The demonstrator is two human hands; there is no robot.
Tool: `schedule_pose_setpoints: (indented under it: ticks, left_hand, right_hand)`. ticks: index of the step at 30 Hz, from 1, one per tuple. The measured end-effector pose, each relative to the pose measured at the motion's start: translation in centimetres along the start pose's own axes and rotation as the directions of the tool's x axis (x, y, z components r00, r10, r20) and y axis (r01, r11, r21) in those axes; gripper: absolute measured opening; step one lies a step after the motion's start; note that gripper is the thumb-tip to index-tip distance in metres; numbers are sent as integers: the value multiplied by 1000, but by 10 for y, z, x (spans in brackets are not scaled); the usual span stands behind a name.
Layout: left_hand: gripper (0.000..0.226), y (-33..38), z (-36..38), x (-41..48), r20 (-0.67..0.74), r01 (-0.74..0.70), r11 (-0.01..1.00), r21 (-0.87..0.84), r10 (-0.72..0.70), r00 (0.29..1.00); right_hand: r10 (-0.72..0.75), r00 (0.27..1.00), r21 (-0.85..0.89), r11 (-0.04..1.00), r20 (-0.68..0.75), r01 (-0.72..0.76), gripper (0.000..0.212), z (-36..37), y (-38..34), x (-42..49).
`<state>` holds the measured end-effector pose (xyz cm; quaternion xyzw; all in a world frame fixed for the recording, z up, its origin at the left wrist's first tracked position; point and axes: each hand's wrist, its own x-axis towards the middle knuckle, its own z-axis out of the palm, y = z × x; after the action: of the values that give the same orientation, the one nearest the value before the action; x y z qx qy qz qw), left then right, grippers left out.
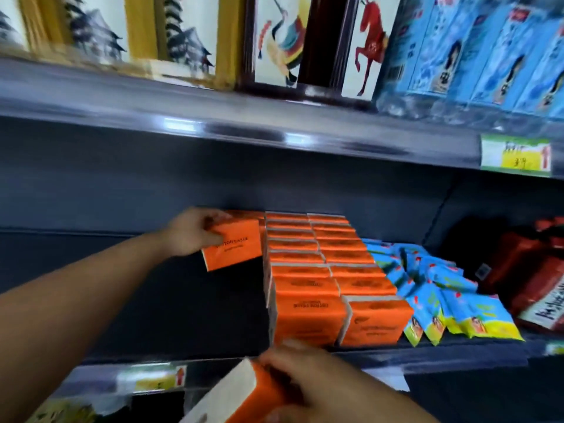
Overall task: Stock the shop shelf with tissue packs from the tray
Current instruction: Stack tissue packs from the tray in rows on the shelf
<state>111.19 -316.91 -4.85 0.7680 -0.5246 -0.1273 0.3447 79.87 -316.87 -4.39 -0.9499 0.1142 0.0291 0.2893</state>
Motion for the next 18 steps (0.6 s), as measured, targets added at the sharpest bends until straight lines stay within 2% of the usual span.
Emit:
schedule_pose_setpoints:
  ticks: [6, 9, 13, 14, 16, 18]
  left_hand:
    - [52, -20, 36, 31, 59, -42, 981, 191, 31, 998]
    - [58, -42, 52, 37, -66, -68, 972, 224, 85, 994]
    - [57, -40, 73, 30, -285, 133, 969, 210, -69, 956]
    - [64, -34, 79, 27, -323, 185, 968, 169, -123, 939]
    - [75, -20, 87, 22, -402, 275, 961, -17, -259, 878]
    - [72, -14, 91, 22, -395, 313, 932, -180, -360, 845]
  right_hand:
    - [36, 999, -8, 999, -24, -36, 47, -7, 5, 4]
    - [43, 999, 29, 999, 25, -44, 49, -4, 8, 5]
    - [38, 998, 110, 993, 56, -44, 41, 1, 11, 1]
    - [40, 998, 122, 991, 57, -46, 41, 1, 11, -1]
    - [48, 998, 119, 991, 50, -54, 43, 1, 12, -2]
    - [59, 997, 111, 992, 53, -65, 45, 1, 12, -2]
